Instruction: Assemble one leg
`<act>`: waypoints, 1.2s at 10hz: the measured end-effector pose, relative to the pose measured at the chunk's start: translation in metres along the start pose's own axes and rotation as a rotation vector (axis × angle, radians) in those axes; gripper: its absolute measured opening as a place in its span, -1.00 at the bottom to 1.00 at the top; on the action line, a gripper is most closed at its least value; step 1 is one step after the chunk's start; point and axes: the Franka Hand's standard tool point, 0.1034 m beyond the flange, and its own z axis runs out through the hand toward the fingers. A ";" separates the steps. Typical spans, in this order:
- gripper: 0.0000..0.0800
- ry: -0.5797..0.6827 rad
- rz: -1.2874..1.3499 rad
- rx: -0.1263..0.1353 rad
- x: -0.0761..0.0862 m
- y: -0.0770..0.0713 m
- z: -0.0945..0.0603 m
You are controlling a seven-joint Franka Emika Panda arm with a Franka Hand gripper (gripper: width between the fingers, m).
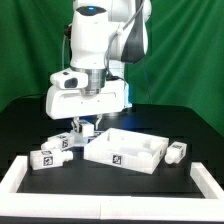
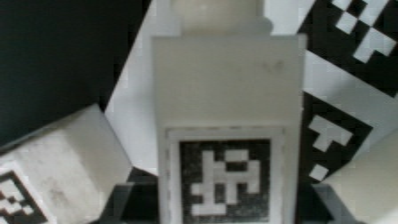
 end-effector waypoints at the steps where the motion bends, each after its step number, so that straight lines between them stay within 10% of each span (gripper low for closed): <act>1: -0.28 -0.007 0.001 0.004 -0.001 0.000 0.004; 10: -0.28 -0.029 -0.002 0.010 -0.007 -0.004 0.023; 12: 0.47 -0.029 -0.002 0.010 -0.007 -0.003 0.023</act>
Offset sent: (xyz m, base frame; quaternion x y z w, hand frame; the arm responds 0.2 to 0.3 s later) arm -0.0065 -0.0041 -0.0189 0.0008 0.0147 -0.0012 0.9999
